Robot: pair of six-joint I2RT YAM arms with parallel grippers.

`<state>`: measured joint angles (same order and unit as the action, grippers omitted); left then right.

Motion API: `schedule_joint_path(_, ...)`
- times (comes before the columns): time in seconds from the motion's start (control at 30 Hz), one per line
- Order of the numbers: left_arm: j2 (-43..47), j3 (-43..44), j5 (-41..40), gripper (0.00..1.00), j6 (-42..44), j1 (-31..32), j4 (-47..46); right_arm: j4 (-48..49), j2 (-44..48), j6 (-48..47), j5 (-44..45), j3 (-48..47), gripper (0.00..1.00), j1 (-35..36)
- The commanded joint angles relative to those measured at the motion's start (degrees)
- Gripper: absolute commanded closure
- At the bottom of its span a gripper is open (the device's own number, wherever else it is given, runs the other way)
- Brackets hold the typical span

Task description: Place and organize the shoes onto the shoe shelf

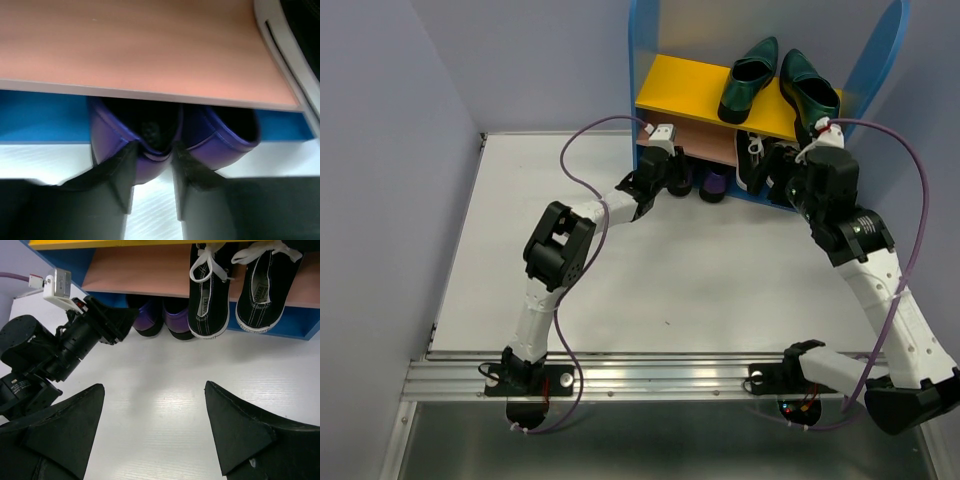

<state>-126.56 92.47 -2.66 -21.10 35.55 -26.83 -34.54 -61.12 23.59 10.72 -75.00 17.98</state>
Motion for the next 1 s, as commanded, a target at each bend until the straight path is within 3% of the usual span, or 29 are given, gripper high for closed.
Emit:
schedule_joint_path(0.0, 1.8, -0.6, -2.4, 0.40, 3.4, 0.1, 2.8, 0.9, -0.3, -0.9, 1.1, -5.3, 0.13, -0.2)
schedule_joint_path(0.1, 3.3, -1.6, -3.9, 0.32, 5.4, 0.6, 4.0, 0.8, -1.7, -1.9, 1.4, -8.0, 0.13, -0.2)
schedule_joint_path(0.17, 5.1, -2.8, -5.1, 0.19, 6.3, 1.1, 4.7, 0.7, -2.5, -2.4, 1.5, -11.4, 0.13, -0.2)
schedule_joint_path(0.27, 6.9, -5.4, -7.1, 0.13, 8.1, 2.1, 4.8, 1.0, -4.3, -3.7, 2.3, -15.8, 0.13, -0.2)
schedule_joint_path(0.6, 19.2, -16.6, -15.4, 0.13, 13.3, 5.4, 5.0, 1.6, -9.7, -6.1, 7.3, -21.7, 0.11, -0.2)
schedule_joint_path(0.77, 30.2, -19.3, -13.8, 0.14, 14.5, 6.8, 6.4, 1.5, -10.9, -7.7, 13.6, -21.9, 0.09, -0.2)
schedule_joint_path(0.87, 33.7, -17.2, -12.1, 0.14, 15.9, 6.6, 8.3, 1.2, -10.2, -8.2, 16.2, -21.5, 0.09, -0.2)
schedule_joint_path(0.97, 30.9, -7.3, -10.7, 0.14, 15.5, 6.5, 14.7, 1.2, -9.1, -7.9, 17.8, -21.2, 0.08, -0.2)
